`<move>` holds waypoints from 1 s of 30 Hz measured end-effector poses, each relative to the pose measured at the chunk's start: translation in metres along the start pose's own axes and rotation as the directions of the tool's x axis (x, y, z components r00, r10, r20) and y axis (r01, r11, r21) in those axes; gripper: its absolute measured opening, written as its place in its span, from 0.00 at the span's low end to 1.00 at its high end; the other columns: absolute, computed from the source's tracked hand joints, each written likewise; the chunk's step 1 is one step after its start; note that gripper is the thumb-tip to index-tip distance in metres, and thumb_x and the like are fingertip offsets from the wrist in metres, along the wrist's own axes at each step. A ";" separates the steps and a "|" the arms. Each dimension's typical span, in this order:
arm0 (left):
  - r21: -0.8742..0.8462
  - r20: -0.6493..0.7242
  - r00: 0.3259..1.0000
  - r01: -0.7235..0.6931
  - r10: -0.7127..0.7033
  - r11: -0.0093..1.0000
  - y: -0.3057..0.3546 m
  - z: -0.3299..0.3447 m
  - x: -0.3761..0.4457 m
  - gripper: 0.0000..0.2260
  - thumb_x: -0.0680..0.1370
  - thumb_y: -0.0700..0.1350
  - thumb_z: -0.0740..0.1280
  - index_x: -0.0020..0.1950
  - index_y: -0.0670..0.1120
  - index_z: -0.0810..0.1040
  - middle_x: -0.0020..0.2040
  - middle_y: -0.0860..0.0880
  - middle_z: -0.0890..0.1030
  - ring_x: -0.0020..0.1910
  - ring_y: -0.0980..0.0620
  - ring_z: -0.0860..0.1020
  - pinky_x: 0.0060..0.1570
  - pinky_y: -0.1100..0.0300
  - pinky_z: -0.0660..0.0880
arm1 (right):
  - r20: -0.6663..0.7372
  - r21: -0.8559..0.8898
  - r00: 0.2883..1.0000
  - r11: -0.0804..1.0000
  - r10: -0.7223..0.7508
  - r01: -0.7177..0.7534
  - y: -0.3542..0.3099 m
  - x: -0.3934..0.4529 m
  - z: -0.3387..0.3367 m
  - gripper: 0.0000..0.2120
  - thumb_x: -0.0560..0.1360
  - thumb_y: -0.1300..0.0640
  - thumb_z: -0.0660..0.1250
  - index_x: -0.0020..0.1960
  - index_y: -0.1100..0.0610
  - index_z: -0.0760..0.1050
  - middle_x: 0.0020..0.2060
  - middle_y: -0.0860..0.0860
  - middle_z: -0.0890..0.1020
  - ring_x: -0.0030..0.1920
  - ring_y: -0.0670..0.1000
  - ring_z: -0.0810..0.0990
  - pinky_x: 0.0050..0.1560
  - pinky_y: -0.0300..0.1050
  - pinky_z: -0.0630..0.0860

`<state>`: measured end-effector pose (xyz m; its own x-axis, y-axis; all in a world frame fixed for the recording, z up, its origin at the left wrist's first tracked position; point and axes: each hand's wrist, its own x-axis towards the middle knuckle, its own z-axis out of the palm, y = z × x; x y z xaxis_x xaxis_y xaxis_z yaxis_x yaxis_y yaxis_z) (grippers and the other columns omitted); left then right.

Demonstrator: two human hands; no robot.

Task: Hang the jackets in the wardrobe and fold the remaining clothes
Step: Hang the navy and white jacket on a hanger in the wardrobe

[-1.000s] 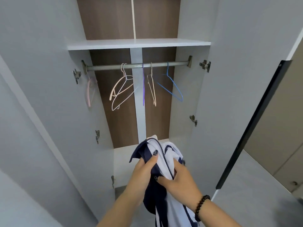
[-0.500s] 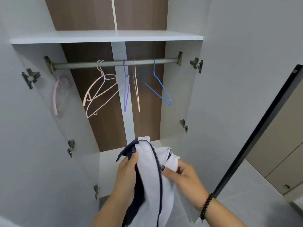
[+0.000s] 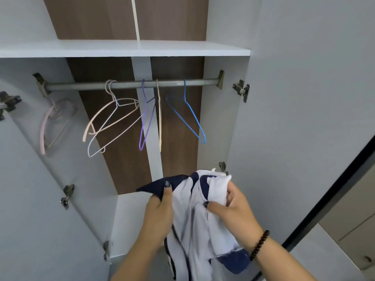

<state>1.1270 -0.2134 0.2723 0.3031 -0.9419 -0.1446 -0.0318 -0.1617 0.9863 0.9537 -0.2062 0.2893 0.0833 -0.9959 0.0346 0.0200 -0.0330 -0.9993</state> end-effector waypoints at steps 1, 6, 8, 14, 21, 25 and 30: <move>0.009 -0.062 0.998 -0.008 0.009 1.000 0.002 0.000 0.008 0.14 0.81 0.58 0.57 0.39 0.53 0.72 0.37 0.54 0.77 0.35 0.56 0.74 0.35 0.62 0.70 | -0.047 0.001 0.999 1.000 -0.008 0.008 -0.001 0.007 -0.005 0.23 0.69 0.75 0.66 0.57 0.52 0.76 0.49 0.50 0.85 0.52 0.52 0.83 0.51 0.48 0.79; -0.071 -0.232 0.973 -0.016 -0.001 0.997 0.007 -0.004 0.053 0.18 0.81 0.55 0.60 0.48 0.39 0.78 0.41 0.44 0.81 0.41 0.46 0.78 0.41 0.53 0.73 | -0.291 -0.139 0.957 0.990 -0.018 -0.024 0.009 0.047 -0.039 0.21 0.68 0.70 0.68 0.55 0.50 0.76 0.48 0.47 0.84 0.50 0.49 0.82 0.49 0.48 0.79; -0.117 -0.196 0.981 -0.013 -0.010 0.993 0.013 -0.002 0.068 0.14 0.80 0.55 0.61 0.47 0.47 0.80 0.42 0.48 0.83 0.43 0.48 0.79 0.44 0.54 0.75 | -0.305 -0.306 0.952 0.944 0.028 -0.126 0.016 0.062 -0.049 0.19 0.69 0.64 0.70 0.55 0.48 0.71 0.50 0.46 0.81 0.49 0.45 0.80 0.44 0.40 0.76; -0.171 0.122 0.991 -0.042 0.063 0.984 0.063 0.020 0.111 0.12 0.79 0.52 0.65 0.39 0.53 0.84 0.40 0.49 0.86 0.44 0.47 0.84 0.49 0.52 0.78 | -0.095 -0.634 0.989 0.773 -0.113 0.028 0.026 0.104 -0.016 0.47 0.66 0.44 0.73 0.75 0.41 0.49 0.67 0.37 0.59 0.67 0.36 0.61 0.64 0.32 0.62; -0.054 0.312 0.931 -0.183 0.190 0.982 0.092 0.038 0.163 0.10 0.79 0.47 0.66 0.53 0.41 0.77 0.49 0.40 0.83 0.49 0.43 0.81 0.52 0.49 0.77 | 0.062 -0.430 0.990 0.892 -0.124 0.139 0.022 0.170 0.025 0.05 0.78 0.61 0.63 0.44 0.62 0.73 0.36 0.56 0.78 0.38 0.51 0.75 0.41 0.49 0.74; -0.002 0.208 0.942 -0.268 0.263 0.963 0.093 0.018 0.206 0.21 0.77 0.49 0.69 0.68 0.54 0.67 0.52 0.55 0.80 0.48 0.56 0.79 0.51 0.66 0.74 | -0.073 -0.279 0.980 0.947 -0.186 0.159 0.015 0.202 0.033 0.09 0.78 0.61 0.65 0.40 0.53 0.73 0.32 0.50 0.76 0.35 0.46 0.73 0.37 0.42 0.71; 0.314 0.500 0.753 -0.618 0.427 0.721 0.091 -0.013 0.250 0.25 0.66 0.66 0.70 0.62 0.74 0.67 0.58 0.72 0.66 0.55 0.75 0.70 0.48 0.83 0.64 | -0.097 -0.365 0.928 0.880 -0.361 0.304 -0.007 0.249 0.055 0.10 0.75 0.63 0.69 0.40 0.49 0.77 0.33 0.44 0.80 0.35 0.42 0.75 0.38 0.37 0.73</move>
<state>1.2125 -0.4591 0.3270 -0.2619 -0.9257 0.2730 -0.5088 0.3728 0.7760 1.0291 -0.4490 0.3055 -0.0270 -0.9201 0.3907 -0.3206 -0.3622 -0.8752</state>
